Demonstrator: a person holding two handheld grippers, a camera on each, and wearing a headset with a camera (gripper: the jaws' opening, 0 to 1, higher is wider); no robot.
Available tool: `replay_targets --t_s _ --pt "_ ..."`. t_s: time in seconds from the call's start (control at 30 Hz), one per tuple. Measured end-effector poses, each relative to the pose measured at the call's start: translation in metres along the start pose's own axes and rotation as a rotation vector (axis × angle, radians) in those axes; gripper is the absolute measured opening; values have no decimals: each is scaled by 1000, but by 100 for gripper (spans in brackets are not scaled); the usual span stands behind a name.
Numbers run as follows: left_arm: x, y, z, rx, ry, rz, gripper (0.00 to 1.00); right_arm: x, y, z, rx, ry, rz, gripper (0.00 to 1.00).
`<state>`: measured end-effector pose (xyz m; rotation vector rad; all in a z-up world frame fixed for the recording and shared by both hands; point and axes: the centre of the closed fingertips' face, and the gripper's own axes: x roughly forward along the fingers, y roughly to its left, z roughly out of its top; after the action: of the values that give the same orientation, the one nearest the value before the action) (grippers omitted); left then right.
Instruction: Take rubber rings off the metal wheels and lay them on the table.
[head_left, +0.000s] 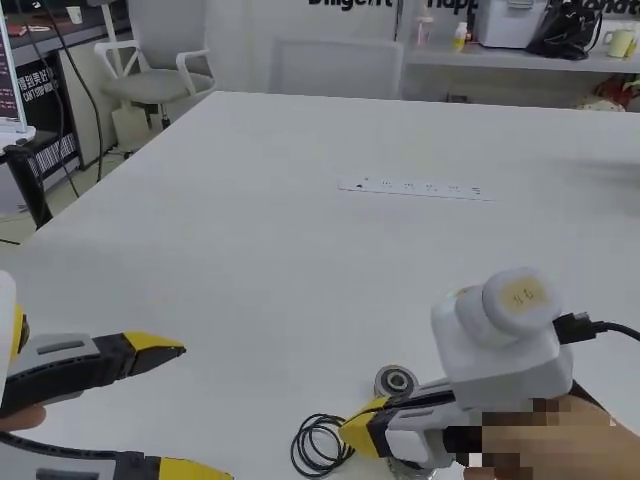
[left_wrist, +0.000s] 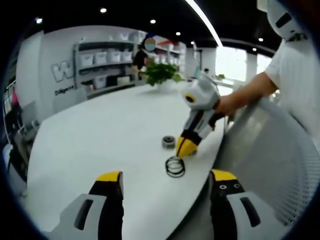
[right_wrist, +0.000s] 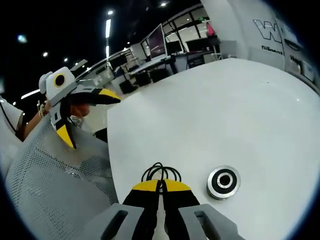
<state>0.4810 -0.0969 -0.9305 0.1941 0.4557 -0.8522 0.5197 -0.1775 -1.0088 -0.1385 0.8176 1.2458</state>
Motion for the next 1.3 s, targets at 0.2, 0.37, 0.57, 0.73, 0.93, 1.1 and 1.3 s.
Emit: replay_targets --t_s 0.2,0.37,0.57,0.73,0.93,1.1,1.3 --pt "0 0 -1 -6 0 5 70 2 0 -3 -30 20 -6 4" --pt "0 0 -1 -8 3 4 70 4 3 -6 -86 43 -11 8" --pt "0 1 -2 -13 2 9 70 7 5 -9 -132 66 -6 9" --pt "0 2 -2 -19 1 10 69 5 1 -8 -129 60 -14 11" --pt "0 1 -2 -21 3 7 69 2 -3 -5 -118 50 -28 11" --pt "1 1 -3 -22 6 3 69 -2 -7 -2 -121 39 -44 11" --pt "1 0 -2 -22 3 -1 69 -11 -13 6 -133 17 -76 11"
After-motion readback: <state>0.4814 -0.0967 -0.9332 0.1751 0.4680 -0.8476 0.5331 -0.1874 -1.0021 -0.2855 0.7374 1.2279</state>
